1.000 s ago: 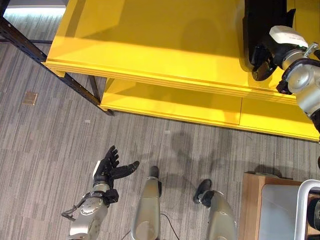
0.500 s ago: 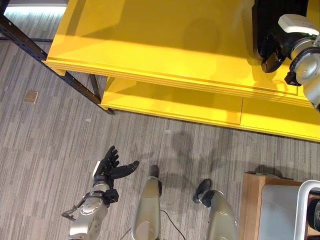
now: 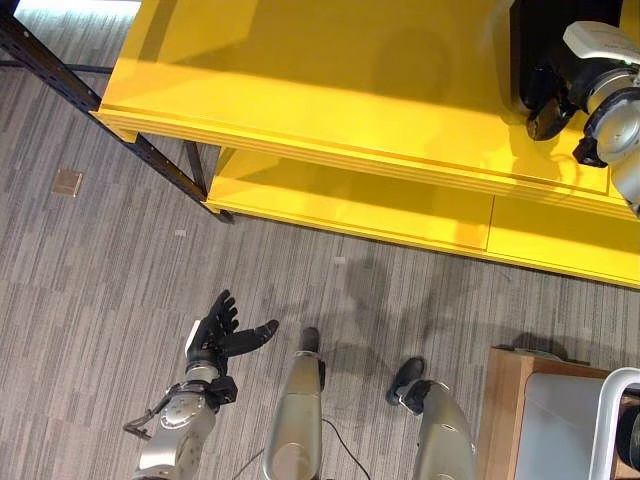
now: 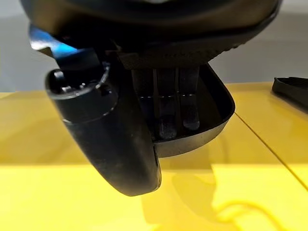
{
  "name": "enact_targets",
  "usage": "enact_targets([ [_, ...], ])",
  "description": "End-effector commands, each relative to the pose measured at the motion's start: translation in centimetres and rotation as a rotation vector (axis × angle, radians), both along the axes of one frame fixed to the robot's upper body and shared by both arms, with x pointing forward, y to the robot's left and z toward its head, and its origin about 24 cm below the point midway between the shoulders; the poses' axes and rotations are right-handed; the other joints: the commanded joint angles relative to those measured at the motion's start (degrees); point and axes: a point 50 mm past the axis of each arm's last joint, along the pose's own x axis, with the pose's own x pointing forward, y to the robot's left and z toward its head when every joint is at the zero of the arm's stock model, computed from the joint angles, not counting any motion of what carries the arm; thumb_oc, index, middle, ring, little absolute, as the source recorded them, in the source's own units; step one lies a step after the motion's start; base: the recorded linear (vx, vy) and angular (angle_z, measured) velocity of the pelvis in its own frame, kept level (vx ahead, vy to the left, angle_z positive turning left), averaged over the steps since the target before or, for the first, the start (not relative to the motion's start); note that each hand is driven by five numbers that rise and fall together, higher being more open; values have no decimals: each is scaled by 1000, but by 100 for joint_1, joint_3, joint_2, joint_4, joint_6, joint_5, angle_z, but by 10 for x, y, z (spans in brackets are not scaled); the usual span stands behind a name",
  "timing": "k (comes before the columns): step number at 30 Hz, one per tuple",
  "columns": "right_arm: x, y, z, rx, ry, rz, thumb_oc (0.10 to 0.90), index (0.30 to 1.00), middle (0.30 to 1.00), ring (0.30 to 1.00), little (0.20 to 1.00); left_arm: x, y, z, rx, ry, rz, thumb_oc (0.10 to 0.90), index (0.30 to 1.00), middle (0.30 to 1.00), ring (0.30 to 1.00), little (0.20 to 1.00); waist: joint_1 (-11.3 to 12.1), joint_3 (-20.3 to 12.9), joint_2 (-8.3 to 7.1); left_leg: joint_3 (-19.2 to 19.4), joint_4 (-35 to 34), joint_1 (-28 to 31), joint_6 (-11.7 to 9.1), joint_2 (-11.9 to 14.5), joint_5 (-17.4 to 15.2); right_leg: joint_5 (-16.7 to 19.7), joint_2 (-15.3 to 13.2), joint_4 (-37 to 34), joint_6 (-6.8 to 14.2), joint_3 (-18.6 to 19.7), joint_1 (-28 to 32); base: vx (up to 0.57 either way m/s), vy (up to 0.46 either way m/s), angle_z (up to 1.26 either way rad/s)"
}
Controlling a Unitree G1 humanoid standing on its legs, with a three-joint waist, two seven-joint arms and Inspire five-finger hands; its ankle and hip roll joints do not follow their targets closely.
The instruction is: Move parts from the plastic box to the shelf.
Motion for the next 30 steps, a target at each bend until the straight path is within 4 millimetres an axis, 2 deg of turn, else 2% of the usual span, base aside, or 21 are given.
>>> enact_targets([
  [1,-18,8,73,37,-280,19,400,300,300,300,300,6,10,30,54,-155,-18,900,1000,1000,1000,1000,95,-396,-105,-277,335,-409,-36,83,-197,-609,122,-109,405,8,759,0,0,0],
  [8,-12,4,61,97,-250,4,400,300,300,300,300,8,10,33,58,-166,-24,900,1000,1000,1000,1000,161,-357,-81,-338,399,-496,-12,16,-209,-608,110,-99,420,-45,753,1,3,7],
  [9,-12,4,61,106,-249,4,455,377,377,377,377,8,10,33,58,-166,-22,900,1000,1000,1000,1000,171,-352,-84,-341,400,-502,-9,14,-210,-606,109,-101,420,-59,753,1,3,9],
  [10,-12,5,60,125,-248,11,649,649,649,649,649,9,10,34,60,-168,-23,900,1000,1000,1000,1000,176,-349,-86,-352,404,-510,-9,7,-212,-611,110,-109,419,-61,764,-2,1,8],
  [11,-11,5,60,132,-246,13,900,1000,1000,1000,1000,9,10,34,60,-170,-20,900,1000,1000,1000,1000,182,-345,-90,-361,412,-524,-6,-1,-212,-611,108,-101,416,-61,764,-1,2,5],
  [30,-9,35,66,117,-263,134,900,1000,1000,1000,1000,10,14,36,64,-171,-9,900,1000,1000,1000,1000,172,-368,-155,-337,426,-509,16,-8,-229,-570,149,-178,407,-29,770,-1,2,1],
])
